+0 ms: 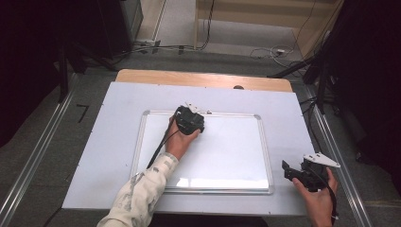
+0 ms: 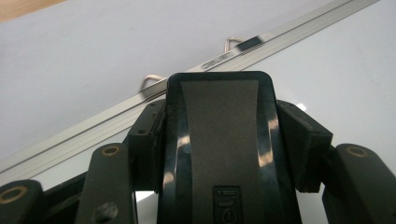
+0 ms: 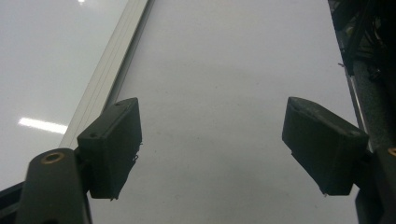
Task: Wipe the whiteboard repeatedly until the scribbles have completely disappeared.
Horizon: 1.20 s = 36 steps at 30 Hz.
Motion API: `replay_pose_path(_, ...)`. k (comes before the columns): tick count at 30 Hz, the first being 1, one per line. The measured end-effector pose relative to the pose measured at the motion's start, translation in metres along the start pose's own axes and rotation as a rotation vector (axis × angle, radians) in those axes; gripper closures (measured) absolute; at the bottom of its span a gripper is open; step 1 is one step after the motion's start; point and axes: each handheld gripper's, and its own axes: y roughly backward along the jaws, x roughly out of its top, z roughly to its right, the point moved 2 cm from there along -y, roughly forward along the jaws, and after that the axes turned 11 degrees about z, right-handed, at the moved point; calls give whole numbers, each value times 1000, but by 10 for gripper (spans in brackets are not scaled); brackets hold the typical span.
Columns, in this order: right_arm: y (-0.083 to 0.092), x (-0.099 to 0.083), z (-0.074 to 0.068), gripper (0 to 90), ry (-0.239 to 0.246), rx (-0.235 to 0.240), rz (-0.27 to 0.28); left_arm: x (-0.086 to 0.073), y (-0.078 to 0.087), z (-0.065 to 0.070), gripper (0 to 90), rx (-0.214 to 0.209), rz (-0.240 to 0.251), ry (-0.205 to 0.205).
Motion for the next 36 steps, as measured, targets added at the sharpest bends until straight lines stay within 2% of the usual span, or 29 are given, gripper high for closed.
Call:
replay_pose_path(8, 0, 0, -1, 186, 4, -4, -3, -11, 15, -27, 413, 37, -1, 30)
replay_pose_path(22, -1, 0, -1, 186, 4, -5, -5, -24, 32, -55, 413, 78, 0, 80)
replay_pose_path(29, 1, 0, 0, 186, -2, -8, -1, -23, 35, -58, 411, 104, 3, 110)
replay_pose_path(33, 0, 0, 0, 186, -3, -8, 0, -15, 48, -64, 411, 119, 60, 146)
replay_pose_path(36, 0, 0, 0, 186, 0, -6, -2, -6, 61, -66, 411, 137, 77, 142)
